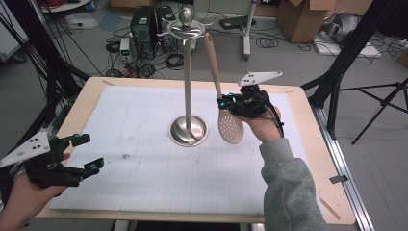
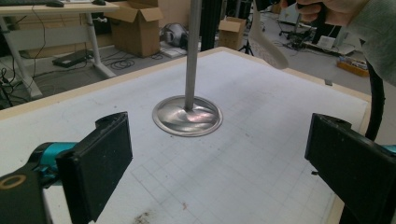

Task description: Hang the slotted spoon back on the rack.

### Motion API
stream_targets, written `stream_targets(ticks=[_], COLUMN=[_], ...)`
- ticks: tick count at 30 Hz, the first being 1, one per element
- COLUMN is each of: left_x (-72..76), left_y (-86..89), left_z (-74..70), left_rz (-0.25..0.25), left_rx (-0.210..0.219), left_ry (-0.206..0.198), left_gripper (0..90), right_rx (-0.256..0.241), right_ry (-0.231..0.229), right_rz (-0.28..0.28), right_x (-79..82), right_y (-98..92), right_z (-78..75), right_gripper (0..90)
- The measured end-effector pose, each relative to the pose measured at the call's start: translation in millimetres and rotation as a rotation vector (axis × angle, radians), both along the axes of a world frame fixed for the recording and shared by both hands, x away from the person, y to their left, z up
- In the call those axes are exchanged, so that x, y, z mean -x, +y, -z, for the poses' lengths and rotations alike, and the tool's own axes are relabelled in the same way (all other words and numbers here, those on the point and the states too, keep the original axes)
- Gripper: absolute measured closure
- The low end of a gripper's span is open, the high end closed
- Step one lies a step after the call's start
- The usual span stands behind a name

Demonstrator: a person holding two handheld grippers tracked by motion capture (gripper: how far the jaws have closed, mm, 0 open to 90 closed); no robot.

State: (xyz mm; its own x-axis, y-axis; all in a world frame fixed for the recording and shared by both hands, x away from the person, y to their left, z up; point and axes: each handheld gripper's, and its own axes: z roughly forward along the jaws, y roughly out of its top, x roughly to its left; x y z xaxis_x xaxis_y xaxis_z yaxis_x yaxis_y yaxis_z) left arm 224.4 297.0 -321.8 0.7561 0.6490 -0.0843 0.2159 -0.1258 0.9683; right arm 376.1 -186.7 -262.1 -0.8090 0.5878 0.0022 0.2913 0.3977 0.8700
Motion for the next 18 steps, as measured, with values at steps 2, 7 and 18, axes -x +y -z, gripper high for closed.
stream_targets(ticks=[2, 7, 18], left_x=[0.5, 3.3, 7.3], left_y=[0.4, 3.3, 6.0], left_z=[0.1, -1.0, -0.3], left_rz=[-0.002, -0.008, -0.017], left_rx=[0.000, 0.005, 0.005], left_ry=[0.000, -0.004, -0.002], left_gripper=[7.7, 7.7, 7.7], right_rx=[0.001, 0.008, 0.009], right_ry=[0.000, 0.001, -0.005], right_rz=[0.001, 0.004, 0.007], right_x=[-0.8, -6.4, -14.0], right_y=[1.2, 8.8, 18.6], right_z=[0.4, 3.5, 6.5], right_gripper=[78.1, 78.1, 78.1])
